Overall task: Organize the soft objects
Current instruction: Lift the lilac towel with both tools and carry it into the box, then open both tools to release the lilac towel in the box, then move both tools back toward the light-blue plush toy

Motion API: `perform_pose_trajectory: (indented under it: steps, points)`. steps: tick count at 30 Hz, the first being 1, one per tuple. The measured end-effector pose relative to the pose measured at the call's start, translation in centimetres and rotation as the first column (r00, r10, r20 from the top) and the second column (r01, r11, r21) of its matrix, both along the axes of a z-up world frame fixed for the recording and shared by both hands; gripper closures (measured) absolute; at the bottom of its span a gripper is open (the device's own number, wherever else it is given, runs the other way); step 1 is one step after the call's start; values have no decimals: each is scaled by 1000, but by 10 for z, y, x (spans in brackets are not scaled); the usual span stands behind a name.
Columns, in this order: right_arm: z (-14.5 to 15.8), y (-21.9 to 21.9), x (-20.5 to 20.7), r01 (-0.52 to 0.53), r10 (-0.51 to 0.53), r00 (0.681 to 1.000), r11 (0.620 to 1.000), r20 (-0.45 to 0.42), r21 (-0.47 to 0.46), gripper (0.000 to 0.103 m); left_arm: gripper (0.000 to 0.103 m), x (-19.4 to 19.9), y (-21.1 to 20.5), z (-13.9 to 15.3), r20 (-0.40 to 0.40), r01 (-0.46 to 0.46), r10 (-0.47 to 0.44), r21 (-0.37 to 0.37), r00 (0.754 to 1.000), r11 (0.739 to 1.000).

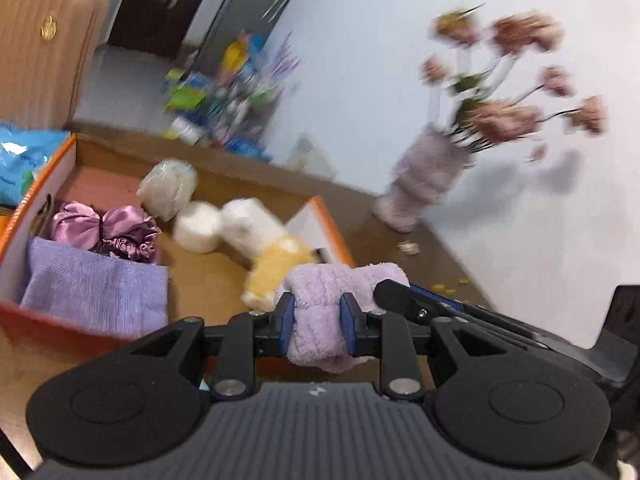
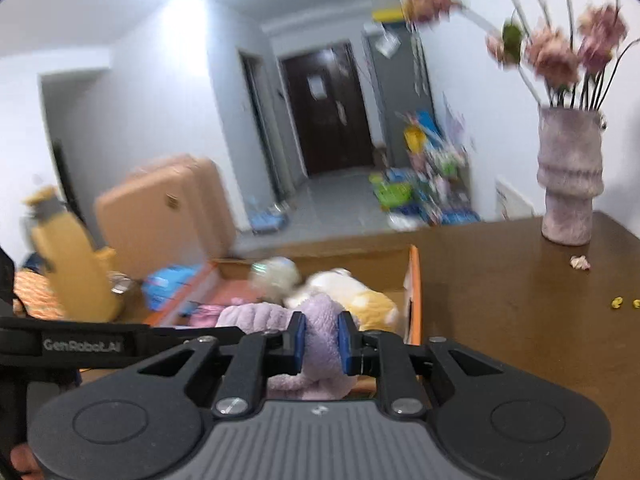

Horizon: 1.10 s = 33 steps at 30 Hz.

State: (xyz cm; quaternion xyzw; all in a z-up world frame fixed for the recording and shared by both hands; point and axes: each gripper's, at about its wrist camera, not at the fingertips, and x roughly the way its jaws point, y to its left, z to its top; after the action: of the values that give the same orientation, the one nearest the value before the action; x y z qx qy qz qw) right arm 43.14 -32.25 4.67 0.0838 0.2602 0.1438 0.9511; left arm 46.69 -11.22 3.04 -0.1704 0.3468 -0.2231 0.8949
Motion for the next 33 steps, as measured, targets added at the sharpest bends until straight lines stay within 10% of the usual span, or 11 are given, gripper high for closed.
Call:
perform_pose_trajectory:
  steps: [12, 23, 33]
  points:
    - [-51, 21, 57, 82, -116, 980, 976, -163, -200, 71, 68, 47, -18, -56, -82, -23, 33, 121, 996, 992]
    - [26, 2, 3, 81, -83, 997, 986, -7, -147, 44, 34, -22, 17, 35, 128, -67, 38, 230, 991, 971]
    - [59, -1, -98, 17, -4, 992, 994, 125, -107, 42, 21, -154, 52, 84, 335, -160, 58, 286, 940, 945]
